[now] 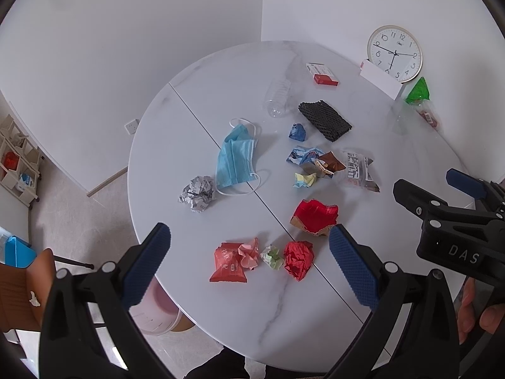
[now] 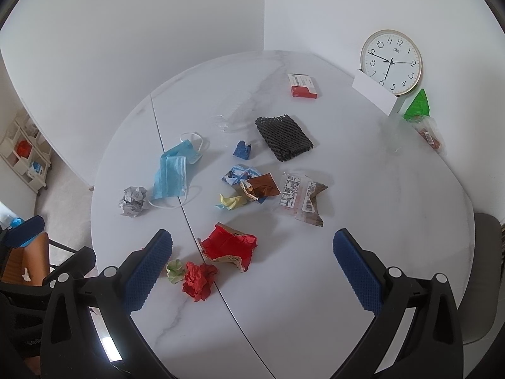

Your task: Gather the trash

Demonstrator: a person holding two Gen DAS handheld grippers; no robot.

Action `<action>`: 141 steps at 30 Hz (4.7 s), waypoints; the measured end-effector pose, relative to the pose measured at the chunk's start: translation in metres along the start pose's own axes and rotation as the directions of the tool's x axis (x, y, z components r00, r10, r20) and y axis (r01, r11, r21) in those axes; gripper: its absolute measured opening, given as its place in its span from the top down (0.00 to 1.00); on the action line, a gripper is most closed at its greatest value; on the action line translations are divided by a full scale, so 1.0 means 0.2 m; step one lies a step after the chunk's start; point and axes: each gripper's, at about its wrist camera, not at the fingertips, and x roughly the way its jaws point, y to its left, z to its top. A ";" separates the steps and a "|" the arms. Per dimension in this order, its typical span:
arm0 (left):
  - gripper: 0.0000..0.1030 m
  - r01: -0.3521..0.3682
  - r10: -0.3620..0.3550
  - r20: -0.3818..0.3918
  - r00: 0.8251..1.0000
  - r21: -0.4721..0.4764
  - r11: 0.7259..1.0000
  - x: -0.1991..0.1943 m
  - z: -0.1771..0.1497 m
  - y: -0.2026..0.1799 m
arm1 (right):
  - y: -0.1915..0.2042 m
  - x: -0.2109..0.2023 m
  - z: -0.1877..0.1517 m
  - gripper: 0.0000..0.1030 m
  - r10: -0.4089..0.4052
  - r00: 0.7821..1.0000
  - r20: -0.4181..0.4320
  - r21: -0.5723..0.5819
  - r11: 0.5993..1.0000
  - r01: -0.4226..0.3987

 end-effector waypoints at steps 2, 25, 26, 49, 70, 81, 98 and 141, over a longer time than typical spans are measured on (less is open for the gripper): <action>0.06 0.001 -0.001 -0.001 1.000 0.000 1.000 0.00 0.00 0.00 | 0.00 0.00 0.00 0.02 0.001 1.000 0.000 0.000 1.000 -0.001; 0.06 0.000 0.000 -0.003 1.000 0.004 1.000 0.00 0.00 -0.01 | 0.02 0.00 0.01 0.02 0.000 1.000 0.005 0.000 1.000 0.000; 0.06 0.001 -0.001 -0.003 1.000 0.004 1.000 0.00 0.00 -0.01 | 0.03 0.00 0.01 0.02 0.001 1.000 0.004 -0.001 1.000 -0.001; 0.06 -0.006 0.006 -0.016 1.000 0.004 1.000 0.00 0.00 0.01 | 0.04 0.00 0.01 0.02 0.005 1.000 0.007 -0.004 1.000 -0.005; 0.07 0.059 -0.048 -0.087 0.995 0.125 0.990 0.42 -0.27 0.14 | -0.09 0.34 -0.19 0.02 0.069 0.994 -0.082 -0.062 0.995 -0.074; 0.23 0.072 -0.041 -0.181 0.983 0.166 0.984 0.77 -0.35 0.18 | -0.13 0.55 -0.25 0.02 0.095 0.980 -0.174 -0.110 0.987 -0.115; 0.61 0.101 -0.077 -0.212 0.974 0.108 0.989 0.91 -0.41 0.27 | -0.01 0.69 -0.18 0.02 0.175 0.960 -0.217 -0.277 0.932 -0.232; 0.25 -0.203 0.093 -0.286 0.954 -0.384 0.901 0.63 -0.83 1.47 | 0.84 0.25 -0.13 0.53 0.470 0.847 -0.250 -0.424 0.733 -0.532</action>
